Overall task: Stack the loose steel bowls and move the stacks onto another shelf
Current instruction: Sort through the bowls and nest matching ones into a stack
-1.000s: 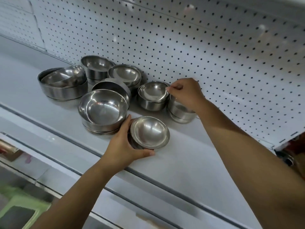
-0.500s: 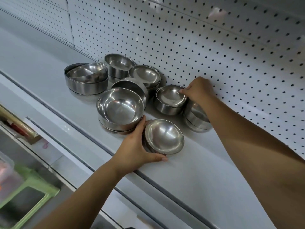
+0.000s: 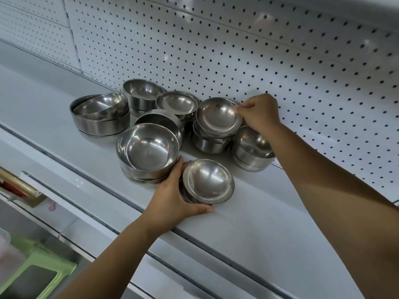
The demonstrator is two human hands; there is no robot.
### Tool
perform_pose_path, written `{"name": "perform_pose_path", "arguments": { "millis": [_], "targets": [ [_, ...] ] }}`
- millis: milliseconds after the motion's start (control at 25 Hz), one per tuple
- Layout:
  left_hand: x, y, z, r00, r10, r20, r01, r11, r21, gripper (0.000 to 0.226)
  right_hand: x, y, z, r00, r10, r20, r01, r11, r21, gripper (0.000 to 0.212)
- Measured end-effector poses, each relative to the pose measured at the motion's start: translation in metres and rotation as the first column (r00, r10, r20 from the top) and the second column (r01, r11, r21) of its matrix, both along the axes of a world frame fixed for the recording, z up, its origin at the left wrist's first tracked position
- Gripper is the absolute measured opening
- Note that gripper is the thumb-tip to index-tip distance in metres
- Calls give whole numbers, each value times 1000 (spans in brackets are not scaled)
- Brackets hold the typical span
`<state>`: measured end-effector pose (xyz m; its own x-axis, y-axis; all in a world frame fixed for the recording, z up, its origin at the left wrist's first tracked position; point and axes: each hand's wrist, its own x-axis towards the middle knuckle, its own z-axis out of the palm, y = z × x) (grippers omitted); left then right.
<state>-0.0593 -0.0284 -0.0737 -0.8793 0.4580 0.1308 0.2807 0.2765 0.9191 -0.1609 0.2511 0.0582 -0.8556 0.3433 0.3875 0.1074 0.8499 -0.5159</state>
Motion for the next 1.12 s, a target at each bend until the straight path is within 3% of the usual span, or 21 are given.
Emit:
{"name": "perform_pose_path", "arguments": {
  "millis": [200,360,640,1120],
  "targets": [
    [-1,0,-2,1000,3,-3,-3,1000,10,145,63,-22,6,998,52,-44,-61,969,-240,13],
    [1,1,0,999,-49,-5,49,998,43,133,116,-35,-10,994,104,20,-90,932,-352,9],
    [-1,-5,-2,992,-104,67,97,989,110,112,154,-42,-47,971,-13,240,116,899,-422,14],
    [3,-4,1,992,-114,50,107,987,120,94,178,-60,-83,997,-61,45,76,831,-550,22]
  ]
}}
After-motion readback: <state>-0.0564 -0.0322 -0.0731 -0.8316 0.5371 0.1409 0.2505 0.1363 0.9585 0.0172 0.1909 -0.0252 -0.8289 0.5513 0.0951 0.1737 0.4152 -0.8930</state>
